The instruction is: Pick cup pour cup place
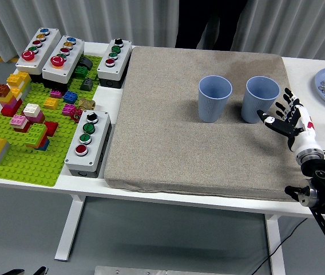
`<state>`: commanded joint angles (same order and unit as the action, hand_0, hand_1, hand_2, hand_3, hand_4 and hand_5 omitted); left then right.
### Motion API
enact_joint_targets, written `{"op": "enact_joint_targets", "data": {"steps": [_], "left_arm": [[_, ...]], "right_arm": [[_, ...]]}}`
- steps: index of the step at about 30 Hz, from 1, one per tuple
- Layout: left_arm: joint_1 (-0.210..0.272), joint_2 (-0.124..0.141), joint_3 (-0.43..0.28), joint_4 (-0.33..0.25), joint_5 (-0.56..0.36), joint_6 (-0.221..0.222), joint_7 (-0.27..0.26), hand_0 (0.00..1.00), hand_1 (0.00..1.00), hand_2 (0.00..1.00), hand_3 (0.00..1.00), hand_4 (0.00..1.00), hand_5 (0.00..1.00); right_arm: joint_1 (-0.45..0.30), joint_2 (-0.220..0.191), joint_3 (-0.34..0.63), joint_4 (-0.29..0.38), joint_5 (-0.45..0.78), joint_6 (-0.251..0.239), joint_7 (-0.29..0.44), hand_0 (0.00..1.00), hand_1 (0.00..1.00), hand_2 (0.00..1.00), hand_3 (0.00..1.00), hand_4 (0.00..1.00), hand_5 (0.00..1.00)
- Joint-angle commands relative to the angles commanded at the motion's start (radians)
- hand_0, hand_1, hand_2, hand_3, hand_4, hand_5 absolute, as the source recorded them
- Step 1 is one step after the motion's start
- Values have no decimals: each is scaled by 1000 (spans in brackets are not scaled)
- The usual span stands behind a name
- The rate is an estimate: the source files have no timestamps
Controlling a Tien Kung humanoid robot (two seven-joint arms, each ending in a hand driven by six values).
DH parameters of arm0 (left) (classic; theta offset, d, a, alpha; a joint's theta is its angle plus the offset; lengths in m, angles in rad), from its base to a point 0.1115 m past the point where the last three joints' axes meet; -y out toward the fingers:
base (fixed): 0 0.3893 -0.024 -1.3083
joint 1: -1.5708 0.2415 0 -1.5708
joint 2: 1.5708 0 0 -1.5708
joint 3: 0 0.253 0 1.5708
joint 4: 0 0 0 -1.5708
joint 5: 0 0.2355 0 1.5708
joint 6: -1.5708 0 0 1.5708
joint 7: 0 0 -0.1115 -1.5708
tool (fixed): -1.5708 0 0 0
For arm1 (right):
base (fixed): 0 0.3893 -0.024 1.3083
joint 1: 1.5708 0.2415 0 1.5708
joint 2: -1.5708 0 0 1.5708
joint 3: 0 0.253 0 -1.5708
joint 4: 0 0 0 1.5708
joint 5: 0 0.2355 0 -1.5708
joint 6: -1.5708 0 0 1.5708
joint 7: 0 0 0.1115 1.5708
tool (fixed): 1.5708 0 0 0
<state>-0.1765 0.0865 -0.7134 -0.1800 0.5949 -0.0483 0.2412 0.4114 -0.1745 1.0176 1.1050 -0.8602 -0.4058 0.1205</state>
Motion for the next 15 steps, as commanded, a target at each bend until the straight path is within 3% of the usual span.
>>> {"op": "enact_joint_targets", "data": {"steps": [15], "left_arm": [[-5,0,6,0,-4,0,-1,763,783,828,714,507,988]], "right_arm": [[29,13,-12,-23,2,2,0,921,889,998,961,845,191]]}}
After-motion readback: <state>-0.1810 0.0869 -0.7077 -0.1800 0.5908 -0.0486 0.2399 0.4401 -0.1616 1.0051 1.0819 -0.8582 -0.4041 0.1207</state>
